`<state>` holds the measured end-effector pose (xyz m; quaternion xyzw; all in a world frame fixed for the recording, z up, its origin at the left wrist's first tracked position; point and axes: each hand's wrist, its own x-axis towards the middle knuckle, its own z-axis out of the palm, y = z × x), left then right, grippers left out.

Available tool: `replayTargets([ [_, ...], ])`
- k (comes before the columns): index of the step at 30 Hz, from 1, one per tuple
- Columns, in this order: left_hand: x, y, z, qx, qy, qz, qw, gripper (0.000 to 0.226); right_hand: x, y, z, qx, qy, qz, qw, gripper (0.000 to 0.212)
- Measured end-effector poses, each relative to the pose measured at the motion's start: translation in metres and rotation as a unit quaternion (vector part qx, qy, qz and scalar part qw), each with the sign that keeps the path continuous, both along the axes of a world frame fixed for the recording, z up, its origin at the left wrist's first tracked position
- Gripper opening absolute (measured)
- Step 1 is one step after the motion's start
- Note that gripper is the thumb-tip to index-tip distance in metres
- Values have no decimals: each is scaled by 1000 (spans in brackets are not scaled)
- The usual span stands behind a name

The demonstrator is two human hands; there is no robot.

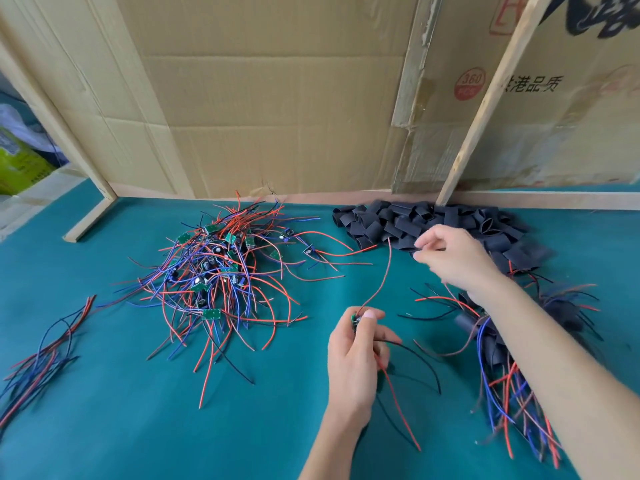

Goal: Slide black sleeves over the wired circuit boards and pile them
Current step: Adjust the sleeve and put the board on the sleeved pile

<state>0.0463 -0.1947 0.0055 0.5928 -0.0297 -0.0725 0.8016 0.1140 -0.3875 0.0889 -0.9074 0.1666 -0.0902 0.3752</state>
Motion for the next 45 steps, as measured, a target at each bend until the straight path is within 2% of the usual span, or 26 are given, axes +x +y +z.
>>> replayTargets([
  [3,1,1,0,-9,12,-12,1000,24,35,-12,-25,-21,66,-42,997,29],
  [5,1,1,1,-16,29,-14,999,25,45,-15,-37,-26,62,-74,995,34],
  [11,1,2,0,54,-3,-12,998,34,48,-18,-49,-4,10,-129,992,31],
  [15,1,4,0,53,-10,-16,998,35,50,-16,-51,42,24,-112,993,29],
  [17,1,3,1,47,-12,-17,999,35,54,-16,-54,35,12,-120,992,29],
  [22,0,4,0,28,-12,-24,999,37,65,-13,-53,-10,-1,-173,985,19],
  [24,0,5,-1,26,-12,-25,999,38,69,-14,-55,4,1,-201,980,11],
  [30,0,3,0,25,-9,-20,999,37,71,-22,-59,48,-25,-258,965,10],
  [34,0,1,0,28,-13,-15,999,38,70,-21,-57,30,10,-188,982,50],
  [36,0,1,-1,30,-14,-14,999,38,71,-20,-58,12,29,-158,987,62],
  [41,0,1,-2,35,-21,-11,999,38,73,-24,-59,24,29,-184,982,70],
  [45,0,-1,-3,39,-29,-7,999,38,67,-25,-51,30,37,-180,982,66],
])
